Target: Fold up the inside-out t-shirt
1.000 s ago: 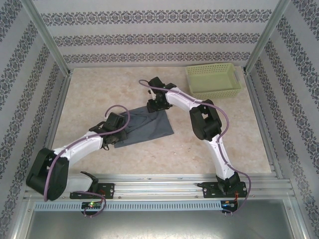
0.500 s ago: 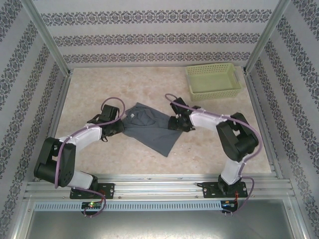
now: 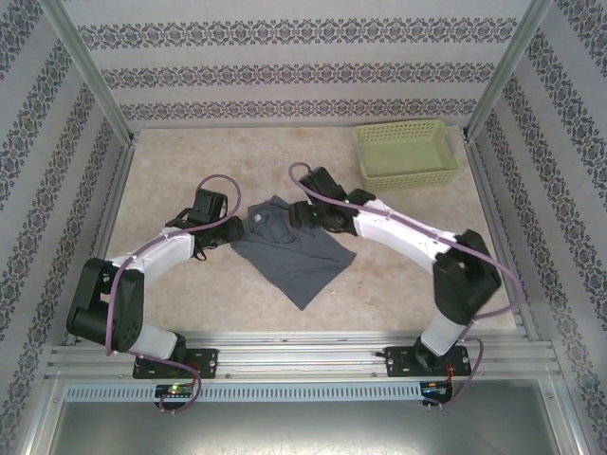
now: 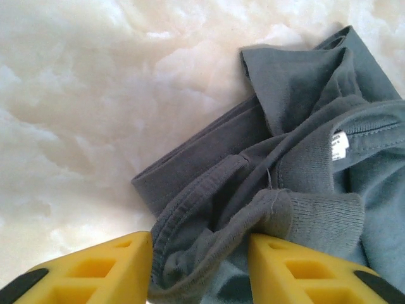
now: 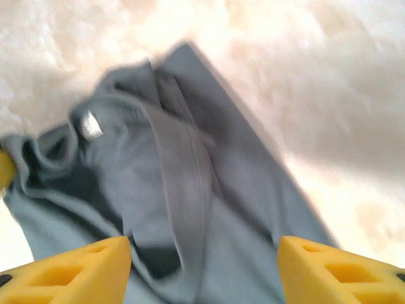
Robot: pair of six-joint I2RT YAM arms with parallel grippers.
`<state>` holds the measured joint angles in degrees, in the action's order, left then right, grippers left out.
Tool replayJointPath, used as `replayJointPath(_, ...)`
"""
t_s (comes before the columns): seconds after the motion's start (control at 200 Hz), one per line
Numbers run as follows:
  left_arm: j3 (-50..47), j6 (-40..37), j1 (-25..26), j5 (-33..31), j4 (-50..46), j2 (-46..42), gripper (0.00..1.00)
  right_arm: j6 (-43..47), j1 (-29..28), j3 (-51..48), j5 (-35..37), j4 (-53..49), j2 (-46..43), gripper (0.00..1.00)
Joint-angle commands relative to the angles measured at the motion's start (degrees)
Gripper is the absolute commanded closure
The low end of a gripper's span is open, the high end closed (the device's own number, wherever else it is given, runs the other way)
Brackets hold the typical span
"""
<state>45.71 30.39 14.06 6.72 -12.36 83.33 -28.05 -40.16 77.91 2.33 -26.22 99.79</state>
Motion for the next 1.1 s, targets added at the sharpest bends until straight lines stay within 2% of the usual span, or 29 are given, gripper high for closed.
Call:
replayJointPath(0.0, -0.9, 0.8, -0.7, 2.6, 1.9, -0.3, 0.55, 9.0, 0.9, 7.3, -3.6, -3.2, 8.6, 0.38)
replayJointPath(0.1, -0.4, 1.3, -0.7, 3.6, 3.1, 1.8, 0.54, 10.9, 1.0, 14.4, -3.8, -6.6, 15.1, 0.38)
replayJointPath(0.24, 0.6, 1.6, -0.9, 3.9, 4.4, 4.2, 0.57, 12.2, 0.6, 18.1, -1.2, -8.4, 19.4, 0.43)
replayJointPath(0.41, 1.9, 1.9, -1.2, 5.3, 6.5, 6.3, 0.75, 13.6, 0.9, 20.8, -1.3, -8.8, 22.4, 0.62)
replayJointPath(0.535, 2.6, 2.1, -1.3, 6.5, 8.1, 6.6, 0.86, 14.5, 0.8, 23.8, 0.3, -10.1, 24.0, 0.87)
replayJointPath(0.629, 3.2, 2.1, -1.4, 7.3, 9.2, 6.7, 0.91, 14.9, 1.1, 25.6, 1.7, -10.9, 24.1, 1.0)
replayJointPath(0.844, 3.8, 2.3, -1.3, 7.7, 10.7, 5.9, 0.98, 14.8, 1.8, 25.5, 1.6, -11.2, 21.0, 1.0)
replayJointPath(0.859, 3.8, 2.5, -1.3, 7.6, 10.6, 5.8, 0.98, 14.8, 1.8, 25.2, 1.2, -11.1, 20.7, 0.97)
replayJointPath(0.914, 3.6, 2.5, -1.4, 7.0, 10.4, 5.5, 0.99, 14.3, 1.3, 23.9, -0.1, -10.6, 19.5, 0.74)
replayJointPath(0.959, 3.4, 2.4, -1.4, 6.6, 10.5, 5.6, 0.99, 13.6, 0.8, 22.8, -1.1, -10.1, 19.0, 0.63)
replayJointPath(1.024, 3.2, 2.4, -1.5, 6.4, 10.6, 5.9, 1.0, 12.6, 0.1, 22.1, -1.9, -10.1, 19.4, 0.55)
replayJointPath(1.094, 2.9, 2.7, -1.8, 6.8, 11.1, 6.1, 1.0, 12.0, -0.4, 21.9, -1.6, -10.2, 20.6, 0.53)
